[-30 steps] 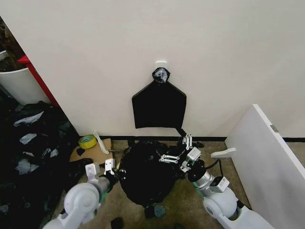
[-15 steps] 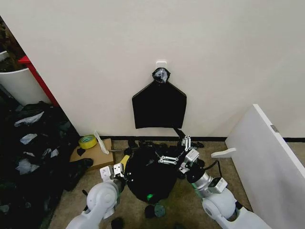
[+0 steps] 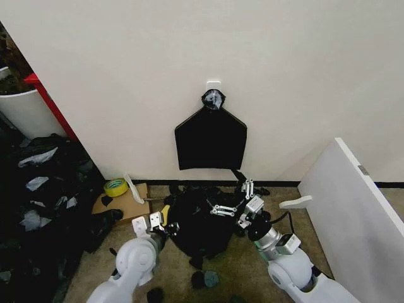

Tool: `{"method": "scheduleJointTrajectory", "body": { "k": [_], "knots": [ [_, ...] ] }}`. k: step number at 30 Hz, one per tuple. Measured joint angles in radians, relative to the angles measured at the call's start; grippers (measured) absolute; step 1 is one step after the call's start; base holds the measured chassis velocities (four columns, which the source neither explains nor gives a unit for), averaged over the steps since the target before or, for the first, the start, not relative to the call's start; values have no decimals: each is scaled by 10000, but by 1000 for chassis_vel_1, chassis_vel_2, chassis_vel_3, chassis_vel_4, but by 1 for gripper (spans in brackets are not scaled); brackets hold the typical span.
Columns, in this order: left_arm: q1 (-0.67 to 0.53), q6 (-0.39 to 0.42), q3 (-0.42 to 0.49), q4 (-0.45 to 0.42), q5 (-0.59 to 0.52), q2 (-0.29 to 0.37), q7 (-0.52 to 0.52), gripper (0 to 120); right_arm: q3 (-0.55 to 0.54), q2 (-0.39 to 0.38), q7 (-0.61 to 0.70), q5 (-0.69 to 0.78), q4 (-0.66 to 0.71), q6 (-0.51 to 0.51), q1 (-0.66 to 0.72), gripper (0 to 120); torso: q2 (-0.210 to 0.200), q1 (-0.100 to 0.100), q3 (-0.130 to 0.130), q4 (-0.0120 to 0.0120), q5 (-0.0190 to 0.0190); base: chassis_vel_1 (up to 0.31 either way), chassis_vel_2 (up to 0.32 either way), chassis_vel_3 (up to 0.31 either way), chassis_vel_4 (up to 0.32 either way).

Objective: Place the garbage bag over the trash bin.

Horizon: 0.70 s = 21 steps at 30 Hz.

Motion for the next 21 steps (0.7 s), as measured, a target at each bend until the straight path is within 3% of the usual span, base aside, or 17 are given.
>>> {"method": "scheduleJointTrajectory", "body": {
  "k": [4,9,14,16,17,19,21],
  "knots": [
    [218,-83,-408,-621,-76,211,42,80,42,-1,162,-6,-9,-49,6,100,0,0,0,1,1,0,0,0,0],
    [692,-244,-719,-1573,155,400,80,96,50,1,1516,-441,149,-920,-68,100,0,0,-1,2,2,0,0,0,0],
    [1057,-339,-781,-2174,410,454,111,100,26,46,2314,-525,262,-1597,-85,100,0,0,-1,2,4,0,0,0,0],
    [1529,-1316,-839,-2553,1717,411,751,100,31,143,3081,-532,535,-2257,-181,100,0,0,-1,1,3,0,0,0,0],
    [1529,-1316,-839,-2553,1717,411,751,100,31,143,3081,-532,535,-2257,-181,100,0,0,-1,1,3,0,0,0,0],
    [1860,-2474,-855,-2574,3069,305,1429,100,67,277,3667,-532,811,-2725,-376,100,0,0,-1,4,4,0,0,0,0],
    [2215,-4325,-882,-2289,4842,17,2340,100,234,521,4306,-617,1123,-3333,-718,100,1,-1,-2,0,3,0,0,0,0]
  ]
}}
